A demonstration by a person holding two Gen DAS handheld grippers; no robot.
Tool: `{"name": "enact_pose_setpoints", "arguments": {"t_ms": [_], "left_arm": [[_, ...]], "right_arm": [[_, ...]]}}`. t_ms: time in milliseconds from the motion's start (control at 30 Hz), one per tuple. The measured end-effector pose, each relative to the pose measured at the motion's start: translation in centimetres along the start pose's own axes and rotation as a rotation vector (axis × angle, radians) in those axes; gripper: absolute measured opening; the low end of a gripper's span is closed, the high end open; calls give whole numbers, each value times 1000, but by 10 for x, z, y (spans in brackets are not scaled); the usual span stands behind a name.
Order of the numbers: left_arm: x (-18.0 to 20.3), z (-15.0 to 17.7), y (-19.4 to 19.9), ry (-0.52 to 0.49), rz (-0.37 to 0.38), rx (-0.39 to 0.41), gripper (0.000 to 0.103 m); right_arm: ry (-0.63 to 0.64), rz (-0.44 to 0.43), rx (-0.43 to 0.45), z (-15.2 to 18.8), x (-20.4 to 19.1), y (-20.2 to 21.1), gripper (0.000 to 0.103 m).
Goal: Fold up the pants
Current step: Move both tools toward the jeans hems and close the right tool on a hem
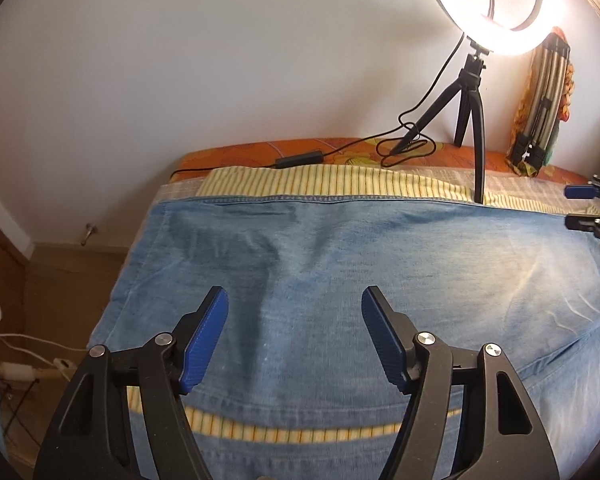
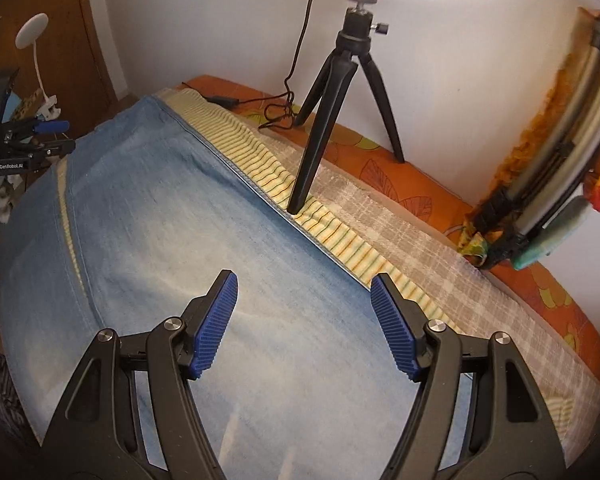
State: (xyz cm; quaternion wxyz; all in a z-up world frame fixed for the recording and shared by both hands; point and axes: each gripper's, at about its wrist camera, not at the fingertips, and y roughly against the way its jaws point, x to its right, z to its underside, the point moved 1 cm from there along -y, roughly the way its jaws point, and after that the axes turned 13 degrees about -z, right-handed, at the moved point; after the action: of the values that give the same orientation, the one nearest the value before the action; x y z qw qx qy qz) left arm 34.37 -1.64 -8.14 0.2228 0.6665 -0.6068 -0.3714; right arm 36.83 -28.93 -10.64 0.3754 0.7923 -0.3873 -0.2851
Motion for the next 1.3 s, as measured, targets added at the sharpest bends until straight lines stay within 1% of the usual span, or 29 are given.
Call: {"name": "enact_pose_setpoints", "arguments": {"t_ms": [100,200,300,333,433,500,533,567,600,633,700,767,900,1000,1067,1200,1300], "left_arm": [[4,-7,-14,-2,5,-7,65],[6,-12,-29,10,19,-33,65],[8,-16,-43,20,31,-63,65],[9,-18,-47,24,30,-70,65],[8,-23,-58,36,28,-80,65],[8,-27,-66,48,25,-92,65],[7,-29,-69,57,29,-100,65],[6,-32,-73,73,43,-113,65],[5,-35,-76,87,50,-122,65],[3,-38,-79,109,56,-133,65],[1,-45,-84,150,78,-154,66],[1,-51,-88,182,109,-177,67],[5,-64,-95,220,133,-201,68],[7,-72,-102,251,140,-231,72],[8,-76,-107,274,158,-255,72],[12,-84,-119,297,157,-312,72],[15,-87,-128,307,141,-344,72]], "right_arm": [[32,-9,-36,-4,9,-30,72],[46,-19,-70,-6,14,-54,71],[38,-28,-93,-7,24,-71,63],[32,-33,-96,-8,26,-74,63],[24,-51,-101,-7,31,-83,56],[32,-47,-101,-6,29,-85,46],[34,-45,-102,-6,29,-87,43],[34,-40,-97,-6,29,-87,35],[32,-33,-90,-5,29,-86,24],[28,-29,-85,-6,30,-86,18],[24,-20,-69,-5,30,-83,11],[37,-15,-55,-5,26,-79,9],[76,15,-31,-2,8,-64,6],[105,15,-7,2,-7,-51,6],[118,13,6,7,-18,-44,5],[170,-1,17,15,-43,-27,5],[212,-16,29,21,-65,-14,5]]}}
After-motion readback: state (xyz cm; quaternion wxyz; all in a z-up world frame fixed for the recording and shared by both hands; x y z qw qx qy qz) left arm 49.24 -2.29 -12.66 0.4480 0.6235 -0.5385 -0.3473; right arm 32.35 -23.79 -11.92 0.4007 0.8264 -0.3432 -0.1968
